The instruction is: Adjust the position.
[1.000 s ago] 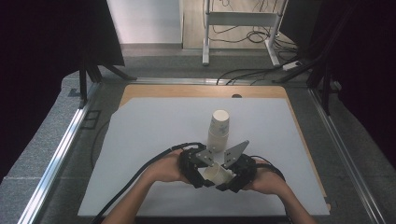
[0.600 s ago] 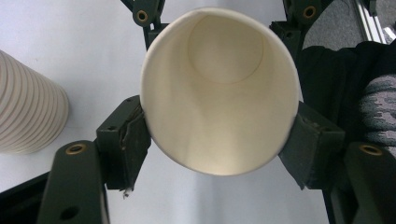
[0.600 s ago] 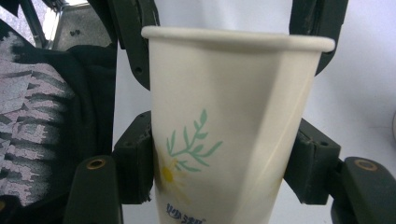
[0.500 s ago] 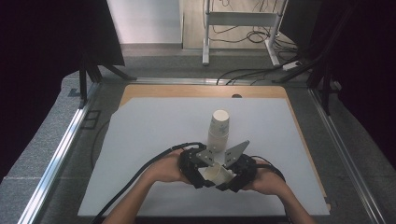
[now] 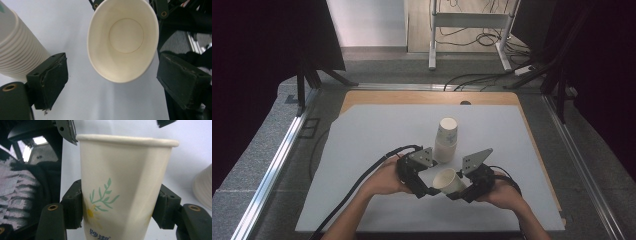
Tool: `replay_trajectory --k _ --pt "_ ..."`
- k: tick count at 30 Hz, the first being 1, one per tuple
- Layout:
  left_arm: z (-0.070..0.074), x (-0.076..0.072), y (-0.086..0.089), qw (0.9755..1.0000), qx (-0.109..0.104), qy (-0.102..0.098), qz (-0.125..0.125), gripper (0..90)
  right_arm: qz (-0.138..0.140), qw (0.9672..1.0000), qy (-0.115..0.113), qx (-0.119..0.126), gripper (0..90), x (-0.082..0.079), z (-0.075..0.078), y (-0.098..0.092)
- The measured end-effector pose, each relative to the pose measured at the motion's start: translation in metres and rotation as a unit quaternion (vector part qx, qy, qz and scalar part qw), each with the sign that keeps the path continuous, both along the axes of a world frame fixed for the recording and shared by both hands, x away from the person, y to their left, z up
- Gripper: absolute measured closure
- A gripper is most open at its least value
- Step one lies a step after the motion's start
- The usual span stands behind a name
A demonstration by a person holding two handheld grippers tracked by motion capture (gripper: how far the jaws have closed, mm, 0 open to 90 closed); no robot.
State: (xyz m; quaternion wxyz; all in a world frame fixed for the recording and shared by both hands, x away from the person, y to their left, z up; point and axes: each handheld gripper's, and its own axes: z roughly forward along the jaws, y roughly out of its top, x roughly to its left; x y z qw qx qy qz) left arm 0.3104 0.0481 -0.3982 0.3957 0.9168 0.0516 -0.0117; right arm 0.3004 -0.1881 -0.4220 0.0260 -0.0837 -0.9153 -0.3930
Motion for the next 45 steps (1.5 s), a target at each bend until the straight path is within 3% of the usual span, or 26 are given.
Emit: replay_trajectory --k 4,7,10,18,26,29,37,45 --pt "-0.001 0.002 0.008 0.9988 -0.043 0.016 0.013 8.7 -0.011 0.9994 -0.006 0.031 36.5 -0.001 0.003 -0.007" --pt "-0.002 0.003 0.014 0.9959 -0.083 0.028 0.022 8.6 -0.018 0.9982 -0.009 0.057 36.5 -0.002 0.005 -0.012" --pt "-0.003 0.003 0.018 0.9914 -0.121 0.042 0.027 8.6 -0.024 0.9965 -0.01 0.08 36.5 -0.003 0.006 -0.015" --pt "-0.007 0.001 0.014 0.9878 -0.148 0.043 0.022 8.9 -0.031 0.9913 -0.017 0.127 36.4 -0.005 0.003 -0.017" --pt "-0.009 0.004 0.011 0.9794 -0.19 0.066 0.013 12.7 -0.026 0.987 -0.02 0.157 36.4 -0.007 -0.003 -0.013" --pt "-0.009 0.004 0.01 0.9774 -0.199 0.071 0.006 13.7 -0.023 0.9855 -0.022 0.167 36.4 -0.007 -0.004 -0.011" --pt "-0.009 0.002 0.007 0.9779 -0.199 0.065 0.001 16.8 -0.018 0.9841 -0.022 0.175 36.2 -0.007 -0.005 -0.005" --pt "-0.008 0.0 0.006 0.9796 -0.194 0.052 0.0 27.7 -0.017 0.984 -0.019 0.177 36.1 -0.007 -0.007 -0.003"
